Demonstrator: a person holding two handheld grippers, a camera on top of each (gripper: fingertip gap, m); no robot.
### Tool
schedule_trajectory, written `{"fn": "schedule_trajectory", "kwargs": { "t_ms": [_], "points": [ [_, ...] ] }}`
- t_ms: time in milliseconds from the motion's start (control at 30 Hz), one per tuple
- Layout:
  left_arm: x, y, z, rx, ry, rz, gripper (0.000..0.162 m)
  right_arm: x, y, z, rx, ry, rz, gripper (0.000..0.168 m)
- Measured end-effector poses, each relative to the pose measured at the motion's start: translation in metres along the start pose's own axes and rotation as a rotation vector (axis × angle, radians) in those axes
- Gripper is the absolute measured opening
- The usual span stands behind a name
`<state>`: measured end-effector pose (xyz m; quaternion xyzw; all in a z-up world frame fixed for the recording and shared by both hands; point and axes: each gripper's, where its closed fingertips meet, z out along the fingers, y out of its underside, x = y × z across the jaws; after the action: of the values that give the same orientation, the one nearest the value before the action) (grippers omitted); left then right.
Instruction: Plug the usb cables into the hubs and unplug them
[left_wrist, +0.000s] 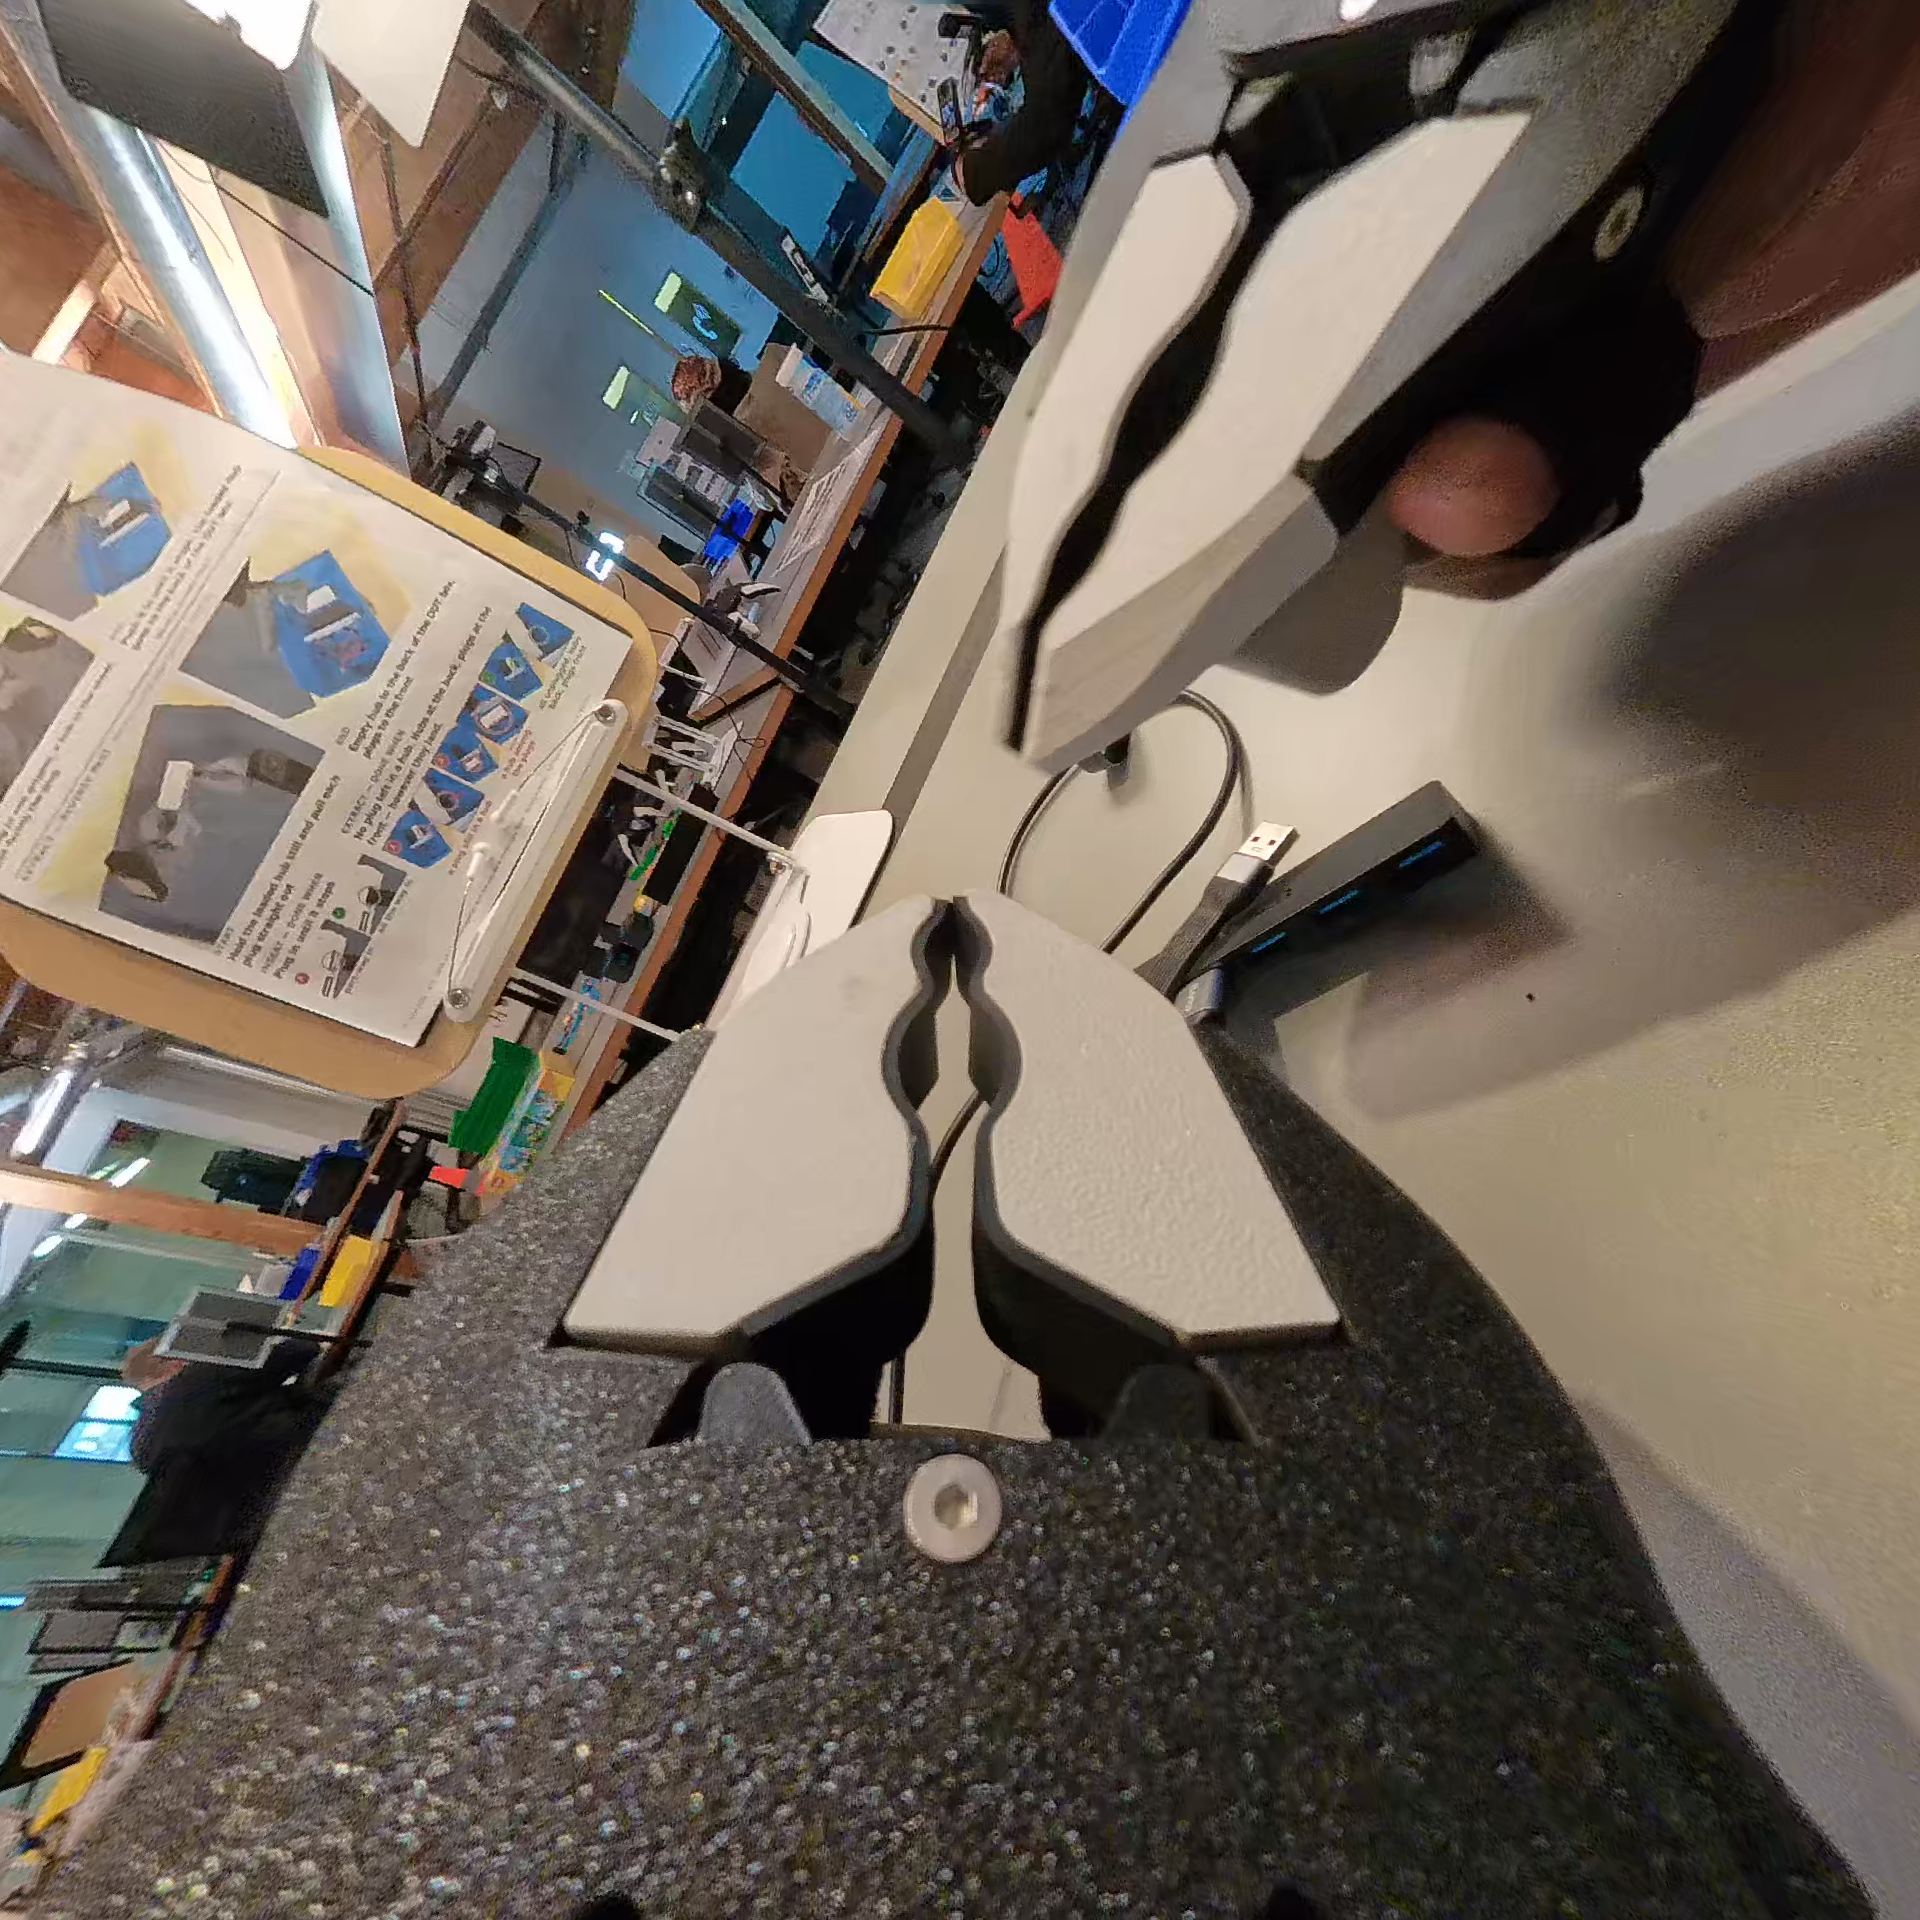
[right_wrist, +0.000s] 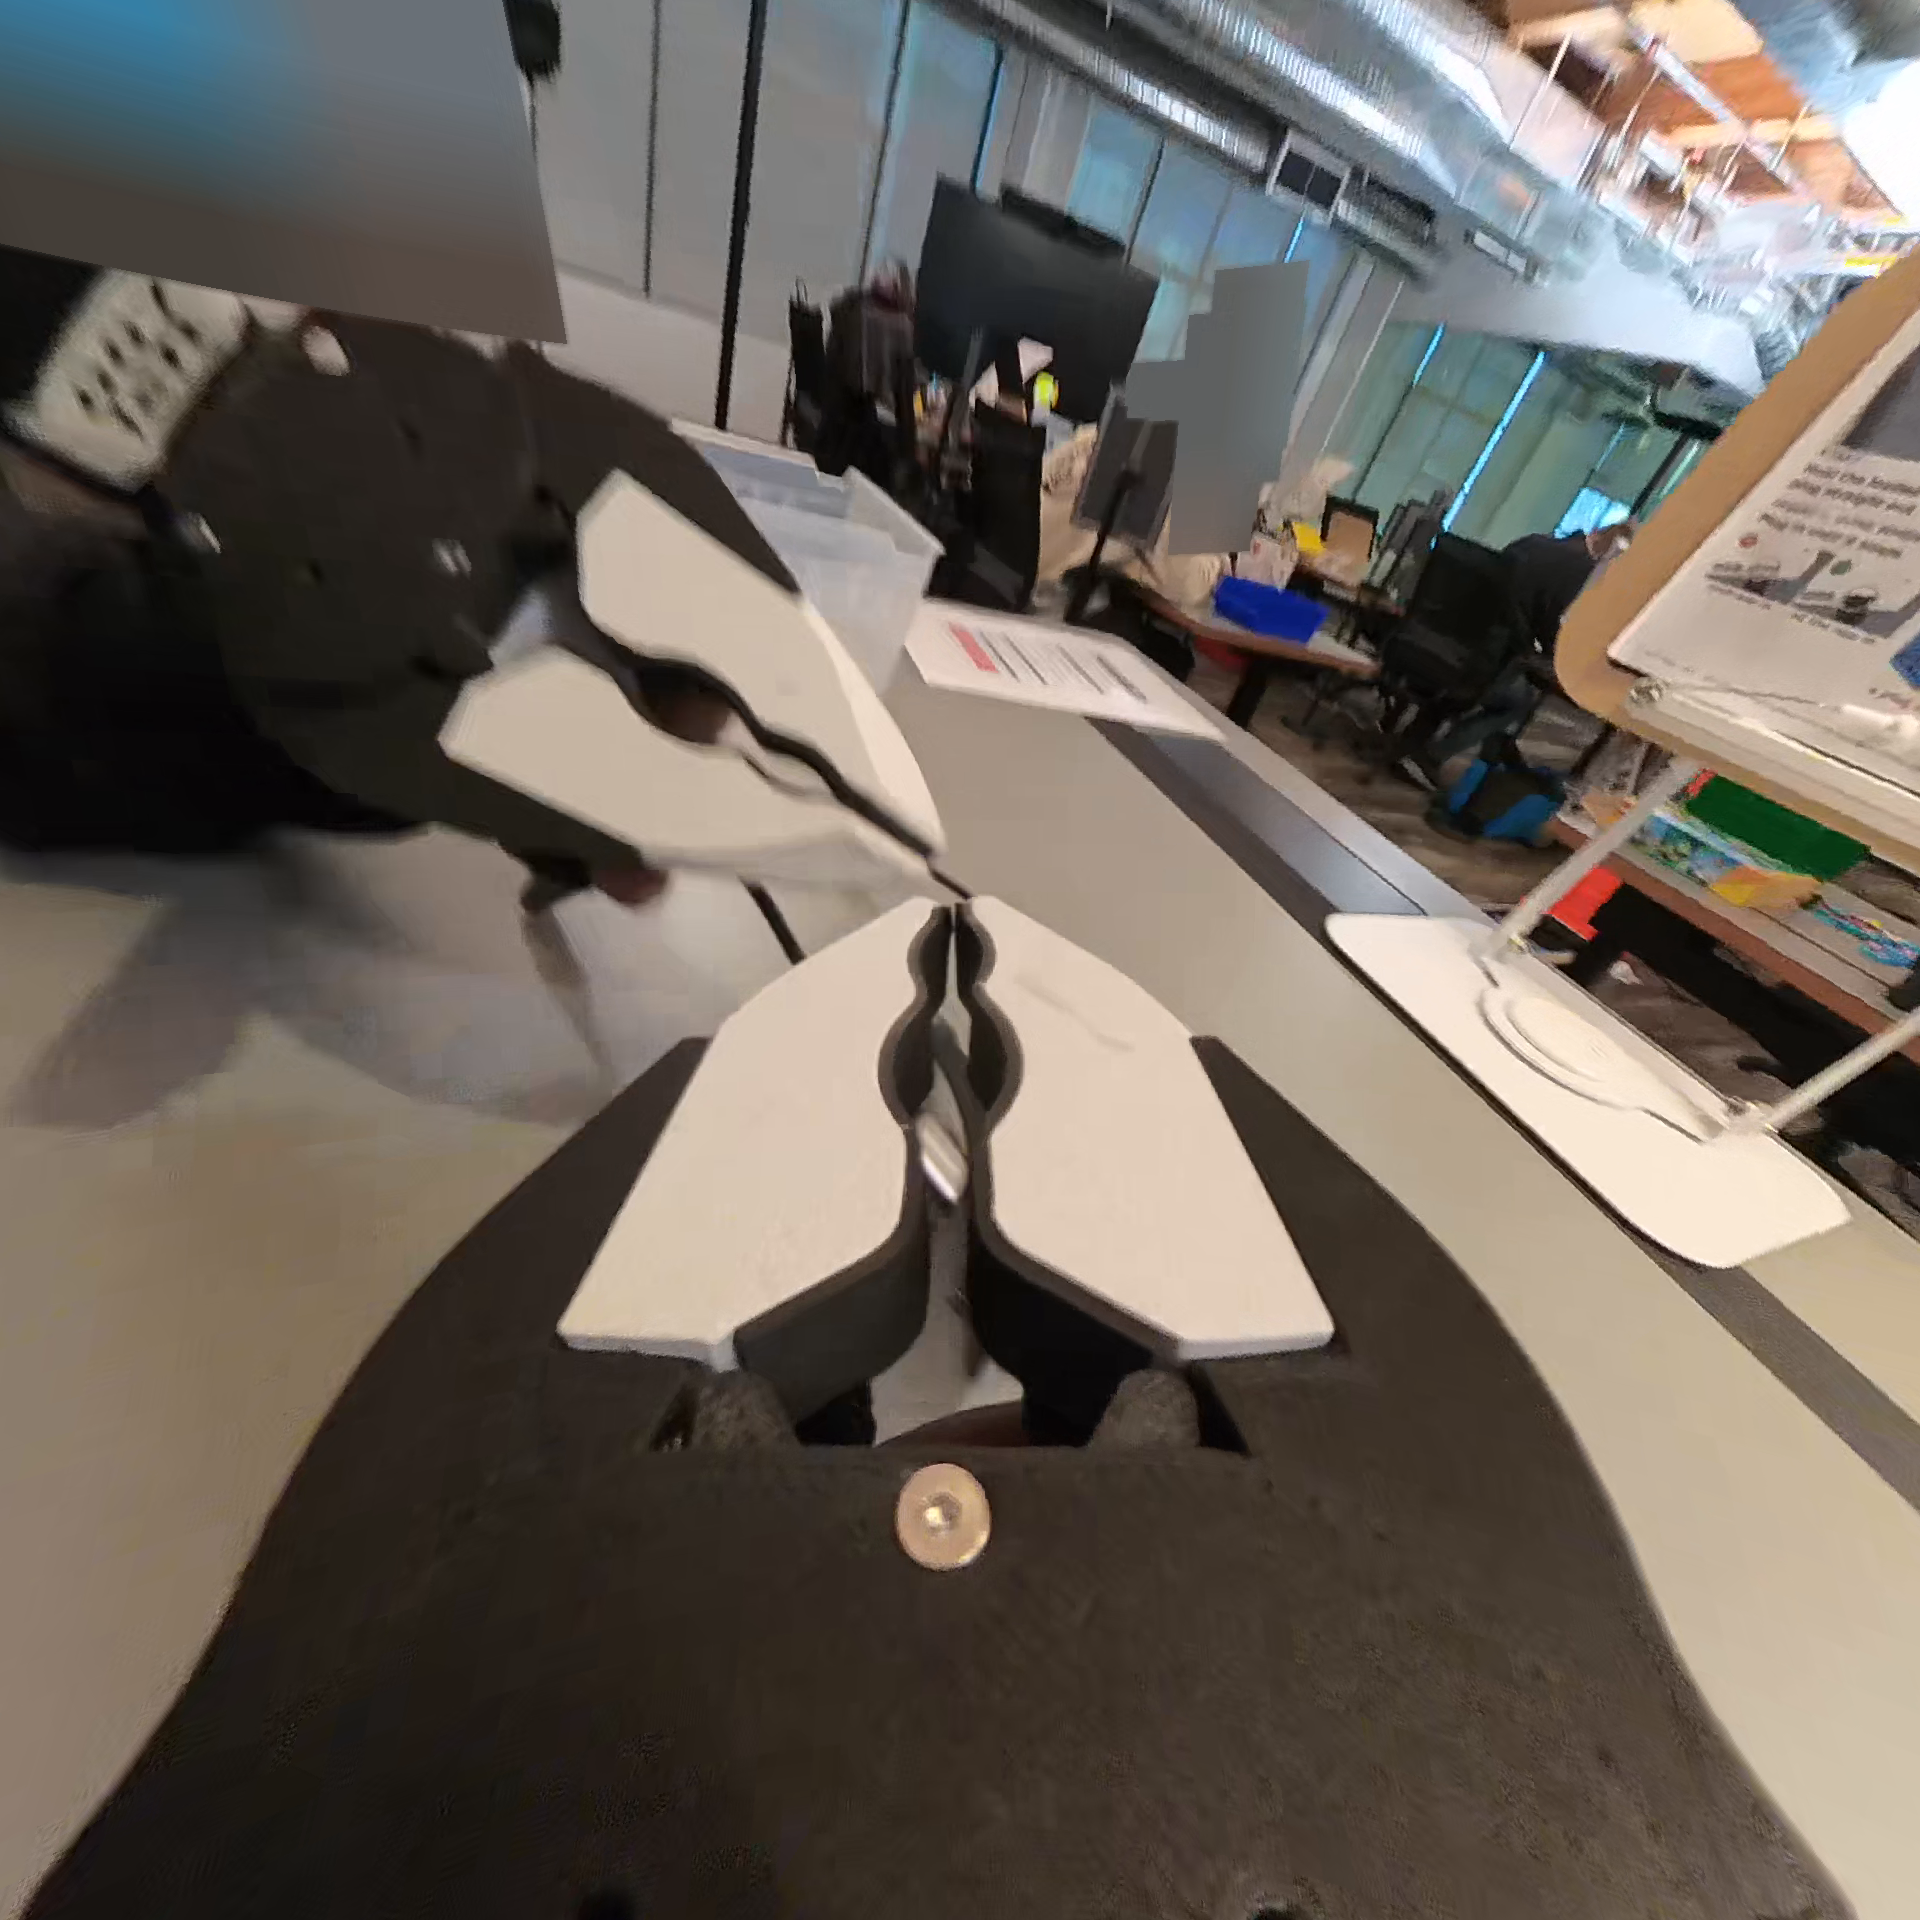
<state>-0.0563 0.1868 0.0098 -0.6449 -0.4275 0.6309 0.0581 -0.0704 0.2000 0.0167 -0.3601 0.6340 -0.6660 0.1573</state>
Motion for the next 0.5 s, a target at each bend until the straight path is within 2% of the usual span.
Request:
{"fn": "schedule_trajectory", "kwargs": {
  "t_ms": [100, 267, 433, 500],
  "points": [
    [-0.006, 0.006, -0.002, -0.01, 0.041, -0.055, 0.001, 0.013, 0.026, -0.007, -0.125, -0.043, 0.027, 0.009],
    [-0.002, 0.034, 0.0, -0.11, 0.159, -0.129, 0.014, 0.023, 0.064, -0.011, -0.285, -0.084, 0.131, 0.025],
    [-0.001, 0.038, 0.0, -0.112, 0.192, -0.19, 0.014, 0.024, 0.097, -0.022, -0.486, -0.143, 0.133, 0.026],
    [0.002, 0.036, 0.001, -0.11, 0.207, -0.197, 0.014, 0.026, 0.101, -0.023, -0.514, -0.158, 0.169, 0.026]
  ]
}}
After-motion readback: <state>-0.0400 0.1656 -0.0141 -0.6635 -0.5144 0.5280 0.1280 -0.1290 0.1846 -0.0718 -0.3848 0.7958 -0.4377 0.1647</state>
